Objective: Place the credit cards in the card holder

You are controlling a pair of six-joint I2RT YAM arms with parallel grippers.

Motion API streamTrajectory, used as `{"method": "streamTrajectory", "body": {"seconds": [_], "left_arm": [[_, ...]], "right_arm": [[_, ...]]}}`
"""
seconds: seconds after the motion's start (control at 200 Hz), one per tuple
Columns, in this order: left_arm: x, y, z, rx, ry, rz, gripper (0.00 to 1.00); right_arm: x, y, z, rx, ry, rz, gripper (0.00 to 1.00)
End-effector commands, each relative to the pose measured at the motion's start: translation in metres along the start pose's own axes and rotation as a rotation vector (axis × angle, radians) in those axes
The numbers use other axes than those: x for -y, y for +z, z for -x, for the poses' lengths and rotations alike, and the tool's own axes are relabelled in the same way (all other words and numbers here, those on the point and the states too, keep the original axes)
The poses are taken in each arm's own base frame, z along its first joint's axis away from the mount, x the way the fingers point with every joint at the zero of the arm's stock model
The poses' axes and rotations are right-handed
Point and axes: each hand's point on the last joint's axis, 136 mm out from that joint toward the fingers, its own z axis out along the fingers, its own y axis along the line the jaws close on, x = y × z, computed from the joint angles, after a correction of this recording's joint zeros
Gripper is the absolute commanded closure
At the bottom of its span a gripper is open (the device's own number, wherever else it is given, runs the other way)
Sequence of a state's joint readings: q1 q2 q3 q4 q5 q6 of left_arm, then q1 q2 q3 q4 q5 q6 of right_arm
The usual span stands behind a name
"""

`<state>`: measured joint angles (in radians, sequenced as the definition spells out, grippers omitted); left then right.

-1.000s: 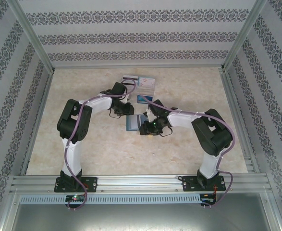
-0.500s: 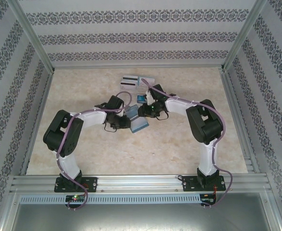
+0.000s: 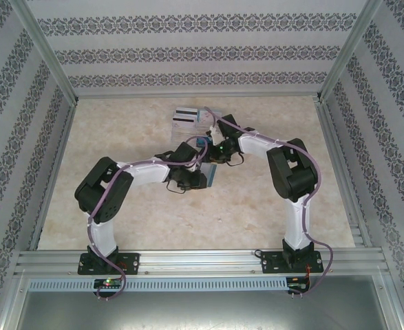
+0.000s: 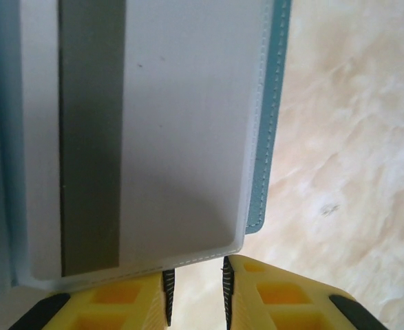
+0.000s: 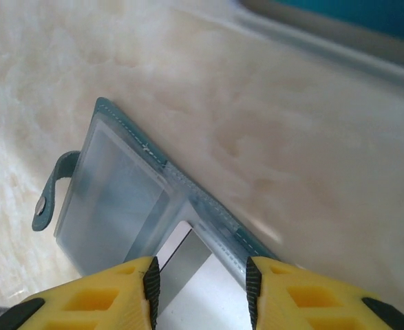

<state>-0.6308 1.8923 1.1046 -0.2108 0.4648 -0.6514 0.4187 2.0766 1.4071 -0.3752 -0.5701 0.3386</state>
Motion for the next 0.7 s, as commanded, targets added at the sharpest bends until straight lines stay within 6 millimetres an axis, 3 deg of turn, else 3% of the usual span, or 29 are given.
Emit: {"method": "streamTrajectory", "body": {"seconds": [0.0, 0.17, 0.29, 0.4, 0.535, 0.694], "left_arm": [[0.03, 0.012, 0.004, -0.009, 0.014, -0.1, 0.72], [0.031, -0.021, 0.017, 0.039, 0.081, -0.02, 0.73], [0.027, -0.061, 0.042, 0.115, 0.129, 0.045, 0.71], [0.007, -0.082, 0.07, 0.149, 0.151, 0.108, 0.7], [-0.008, -0.085, 0.1, 0.165, 0.186, 0.16, 0.7], [-0.02, -0.068, 0.119, 0.147, 0.242, 0.232, 0.7]], "right_arm": [[-0.015, -0.025, 0.011, 0.033, -0.04, 0.052, 0.59], [-0.013, -0.052, 0.02, 0.082, -0.049, 0.034, 0.57], [-0.003, -0.067, 0.022, 0.124, -0.023, 0.027, 0.57], [0.002, -0.072, 0.022, 0.147, -0.006, 0.02, 0.57], [0.005, -0.074, 0.015, 0.148, 0.003, 0.013, 0.57], [0.011, -0.077, 0.006, 0.155, 0.023, 0.005, 0.57]]}}
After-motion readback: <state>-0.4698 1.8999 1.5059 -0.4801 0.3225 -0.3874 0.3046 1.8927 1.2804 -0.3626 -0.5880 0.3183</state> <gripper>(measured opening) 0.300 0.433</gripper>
